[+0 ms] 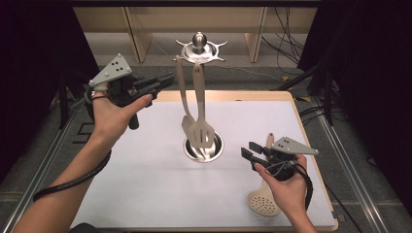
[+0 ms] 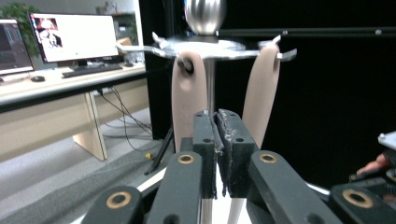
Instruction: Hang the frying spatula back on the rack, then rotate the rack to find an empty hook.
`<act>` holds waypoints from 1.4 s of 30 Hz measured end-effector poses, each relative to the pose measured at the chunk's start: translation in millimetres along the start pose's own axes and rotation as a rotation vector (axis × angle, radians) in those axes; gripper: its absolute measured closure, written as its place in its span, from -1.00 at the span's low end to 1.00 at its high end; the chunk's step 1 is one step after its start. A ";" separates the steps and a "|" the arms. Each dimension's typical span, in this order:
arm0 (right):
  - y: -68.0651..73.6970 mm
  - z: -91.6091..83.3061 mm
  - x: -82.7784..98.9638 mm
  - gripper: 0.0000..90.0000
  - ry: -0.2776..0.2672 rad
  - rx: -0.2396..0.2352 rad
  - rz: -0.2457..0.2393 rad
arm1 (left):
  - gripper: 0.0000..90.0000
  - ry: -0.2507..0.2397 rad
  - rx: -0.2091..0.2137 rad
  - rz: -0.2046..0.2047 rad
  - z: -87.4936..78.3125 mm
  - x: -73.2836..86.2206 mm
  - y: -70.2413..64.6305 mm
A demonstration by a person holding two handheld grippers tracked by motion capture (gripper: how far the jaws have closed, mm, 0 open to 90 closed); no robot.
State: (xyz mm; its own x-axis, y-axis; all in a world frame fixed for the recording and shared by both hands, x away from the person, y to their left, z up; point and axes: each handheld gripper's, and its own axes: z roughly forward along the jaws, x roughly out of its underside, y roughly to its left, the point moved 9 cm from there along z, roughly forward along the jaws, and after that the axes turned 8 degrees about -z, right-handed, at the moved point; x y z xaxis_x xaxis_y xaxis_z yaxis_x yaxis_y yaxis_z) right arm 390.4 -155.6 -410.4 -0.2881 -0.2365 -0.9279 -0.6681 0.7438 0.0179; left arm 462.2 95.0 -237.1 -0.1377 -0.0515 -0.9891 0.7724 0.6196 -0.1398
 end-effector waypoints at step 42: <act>-0.6 -3.0 -0.5 0.37 0.002 0.009 0.011 | 0.99 -0.077 -0.064 -0.019 9.9 -29.1 12.9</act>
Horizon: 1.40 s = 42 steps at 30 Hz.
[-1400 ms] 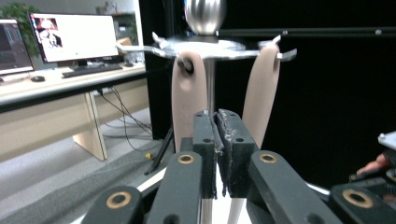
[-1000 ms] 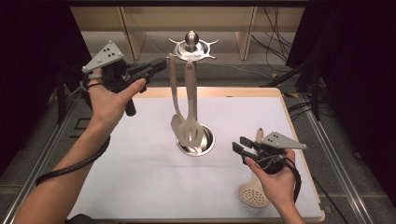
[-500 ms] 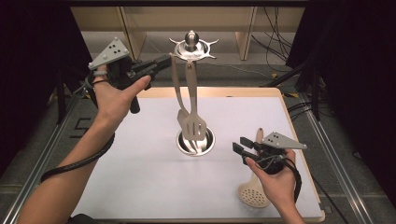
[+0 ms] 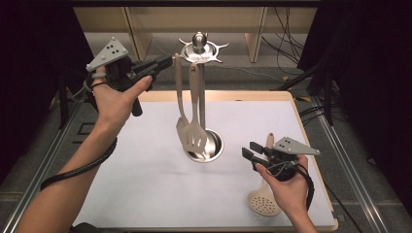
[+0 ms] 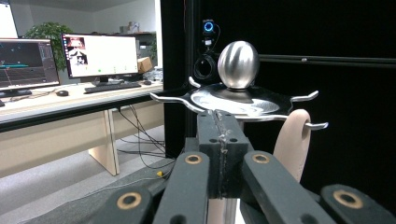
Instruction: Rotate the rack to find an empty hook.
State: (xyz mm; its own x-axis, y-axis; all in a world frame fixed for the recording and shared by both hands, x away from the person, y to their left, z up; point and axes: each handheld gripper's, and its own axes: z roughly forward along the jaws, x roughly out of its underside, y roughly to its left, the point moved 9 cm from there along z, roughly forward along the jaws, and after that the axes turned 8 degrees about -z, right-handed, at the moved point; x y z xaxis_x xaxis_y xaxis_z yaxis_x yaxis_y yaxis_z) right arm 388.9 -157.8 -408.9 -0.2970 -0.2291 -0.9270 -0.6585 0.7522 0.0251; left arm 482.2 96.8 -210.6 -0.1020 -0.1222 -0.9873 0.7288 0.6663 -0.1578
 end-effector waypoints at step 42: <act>-11.4 -4.9 6.6 0.36 0.010 0.033 0.001 | 0.99 0.025 -0.067 -0.016 30.8 -6.4 24.9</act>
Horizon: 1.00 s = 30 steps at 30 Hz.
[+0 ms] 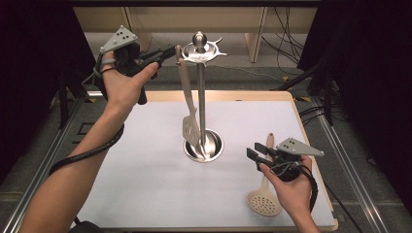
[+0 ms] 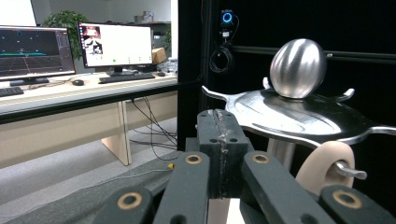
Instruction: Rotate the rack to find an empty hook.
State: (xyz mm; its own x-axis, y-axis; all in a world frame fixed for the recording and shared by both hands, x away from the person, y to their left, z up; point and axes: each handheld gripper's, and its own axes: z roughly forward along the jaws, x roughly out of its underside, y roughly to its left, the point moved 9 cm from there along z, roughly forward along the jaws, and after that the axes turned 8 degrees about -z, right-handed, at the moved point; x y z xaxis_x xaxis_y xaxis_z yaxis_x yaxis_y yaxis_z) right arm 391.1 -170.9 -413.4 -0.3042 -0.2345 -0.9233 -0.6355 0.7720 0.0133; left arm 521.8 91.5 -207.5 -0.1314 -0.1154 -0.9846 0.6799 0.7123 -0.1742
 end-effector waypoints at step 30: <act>-13.2 -0.5 3.0 0.33 0.018 0.036 0.072 | 0.61 -0.064 -0.004 0.016 -46.5 12.9 7.2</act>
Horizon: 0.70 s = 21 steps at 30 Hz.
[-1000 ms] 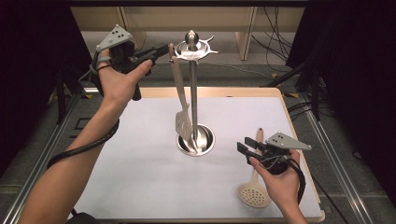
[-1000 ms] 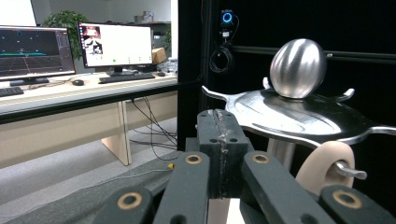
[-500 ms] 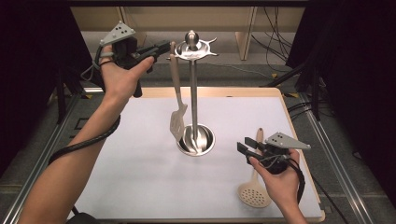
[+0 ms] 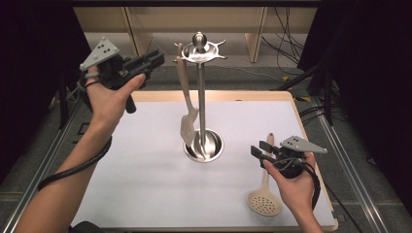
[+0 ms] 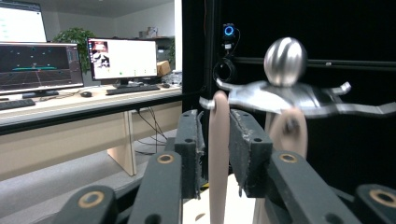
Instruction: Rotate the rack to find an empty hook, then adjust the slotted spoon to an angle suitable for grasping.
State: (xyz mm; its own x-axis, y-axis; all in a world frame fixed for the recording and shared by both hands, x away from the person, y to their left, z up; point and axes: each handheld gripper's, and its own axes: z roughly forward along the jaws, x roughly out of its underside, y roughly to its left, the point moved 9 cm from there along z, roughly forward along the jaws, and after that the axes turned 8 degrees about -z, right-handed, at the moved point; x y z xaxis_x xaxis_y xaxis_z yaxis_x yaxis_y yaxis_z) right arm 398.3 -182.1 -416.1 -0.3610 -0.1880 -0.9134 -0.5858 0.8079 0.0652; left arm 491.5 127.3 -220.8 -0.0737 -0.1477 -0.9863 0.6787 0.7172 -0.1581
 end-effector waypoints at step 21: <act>-53.2 5.1 58.0 0.37 0.407 0.158 0.142 | 0.16 0.056 -0.035 -0.004 -58.6 72.5 10.6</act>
State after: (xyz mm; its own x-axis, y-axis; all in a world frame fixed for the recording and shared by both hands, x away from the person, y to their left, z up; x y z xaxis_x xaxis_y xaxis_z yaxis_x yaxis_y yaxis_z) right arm 412.2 -233.2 -474.6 -0.7041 -0.2480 -0.6654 -0.4033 0.9109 0.0872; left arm 450.5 164.1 -296.8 -0.1175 -0.1127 -0.9866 0.6526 0.7401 -0.1623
